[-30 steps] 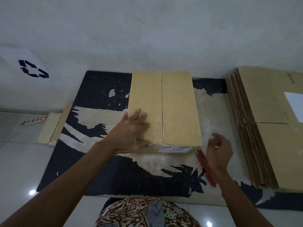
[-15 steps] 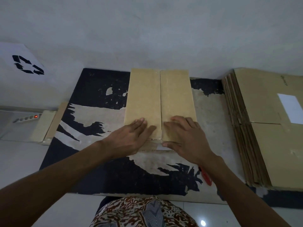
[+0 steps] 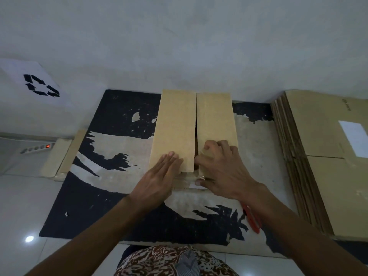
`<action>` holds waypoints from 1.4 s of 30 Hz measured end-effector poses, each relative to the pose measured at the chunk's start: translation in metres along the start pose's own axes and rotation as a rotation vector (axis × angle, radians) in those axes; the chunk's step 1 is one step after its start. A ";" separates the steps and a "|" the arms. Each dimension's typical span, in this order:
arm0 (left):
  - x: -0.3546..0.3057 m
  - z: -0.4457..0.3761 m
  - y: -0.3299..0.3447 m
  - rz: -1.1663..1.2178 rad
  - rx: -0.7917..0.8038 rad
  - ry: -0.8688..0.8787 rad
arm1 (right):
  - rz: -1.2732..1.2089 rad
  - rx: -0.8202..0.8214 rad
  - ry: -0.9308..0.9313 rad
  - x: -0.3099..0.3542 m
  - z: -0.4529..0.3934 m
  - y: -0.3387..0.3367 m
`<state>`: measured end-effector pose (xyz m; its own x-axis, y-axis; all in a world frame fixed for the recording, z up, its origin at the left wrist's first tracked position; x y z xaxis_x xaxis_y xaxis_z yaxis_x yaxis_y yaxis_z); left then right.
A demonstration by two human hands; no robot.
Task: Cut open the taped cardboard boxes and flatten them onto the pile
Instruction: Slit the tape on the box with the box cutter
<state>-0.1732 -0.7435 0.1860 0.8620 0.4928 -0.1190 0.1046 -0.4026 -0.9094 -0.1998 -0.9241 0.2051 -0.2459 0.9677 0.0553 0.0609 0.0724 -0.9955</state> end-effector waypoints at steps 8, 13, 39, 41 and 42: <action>-0.006 0.009 0.017 -0.048 0.010 0.078 | -0.214 -0.128 0.051 0.001 0.000 -0.002; 0.000 -0.001 0.002 0.225 -0.091 -0.155 | -0.475 -0.076 0.070 0.000 0.010 0.006; 0.125 -0.018 -0.030 0.182 0.284 -1.192 | -0.735 -0.100 1.007 -0.076 0.025 0.016; 0.083 -0.010 -0.024 0.248 0.387 -1.175 | -0.889 -0.163 0.952 -0.073 0.022 0.017; 0.066 -0.007 -0.020 0.274 0.434 -1.145 | -0.882 -0.193 0.931 -0.071 0.022 0.016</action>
<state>-0.1149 -0.7082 0.1991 -0.1182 0.9071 -0.4040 -0.3689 -0.4179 -0.8302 -0.2030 -0.9970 0.1840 0.4822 0.3739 0.7923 0.3803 0.7254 -0.5737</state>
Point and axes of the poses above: each hand's wrist, its own z-axis away from the middle knuckle, its own y-axis out of the palm, x = y × z, the point moved 5 cm from there along -z, towards the middle knuckle, and after that the axes turned 1 degree about -x, right-handed, at the moved point
